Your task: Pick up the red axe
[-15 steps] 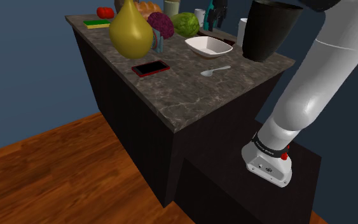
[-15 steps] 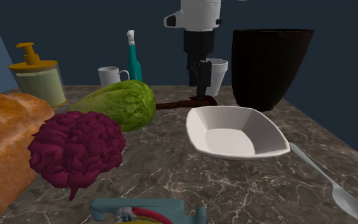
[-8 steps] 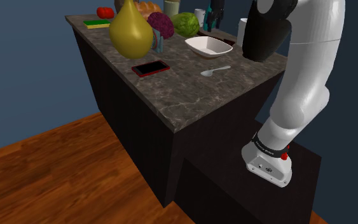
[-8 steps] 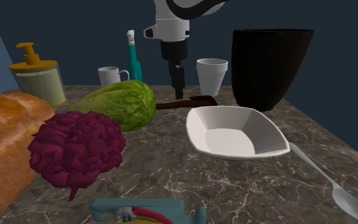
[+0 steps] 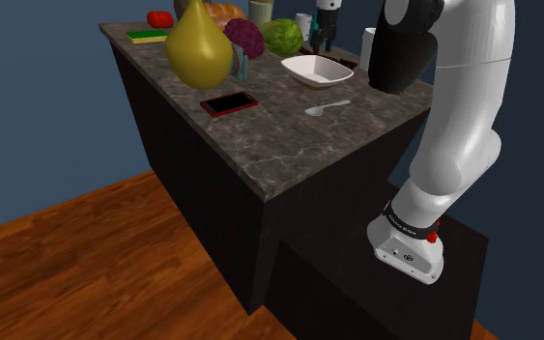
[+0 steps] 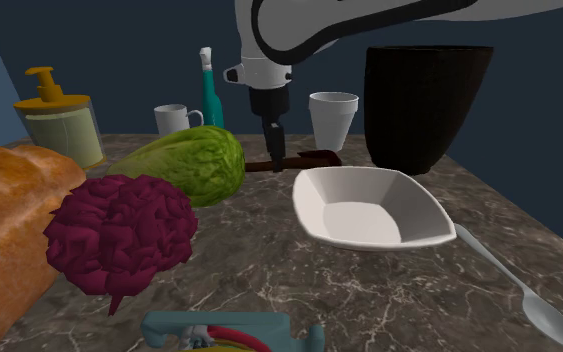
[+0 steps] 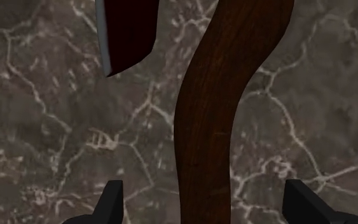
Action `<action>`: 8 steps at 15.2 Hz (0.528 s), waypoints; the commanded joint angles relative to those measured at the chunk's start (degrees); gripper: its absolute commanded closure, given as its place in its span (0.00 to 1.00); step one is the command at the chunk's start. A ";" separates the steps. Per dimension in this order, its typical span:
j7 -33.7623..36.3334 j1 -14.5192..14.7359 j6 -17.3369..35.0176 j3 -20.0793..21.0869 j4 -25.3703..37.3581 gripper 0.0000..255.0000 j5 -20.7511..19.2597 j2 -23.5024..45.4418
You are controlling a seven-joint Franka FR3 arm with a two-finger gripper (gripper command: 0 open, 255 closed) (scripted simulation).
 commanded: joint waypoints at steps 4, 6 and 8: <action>0.06 0.12 0.91 0.02 -1.01 1.00 -0.04 -0.12; 0.06 0.12 0.90 0.02 -1.00 1.00 -0.04 -0.12; 0.06 0.12 0.89 0.02 -0.98 1.00 -0.04 -0.11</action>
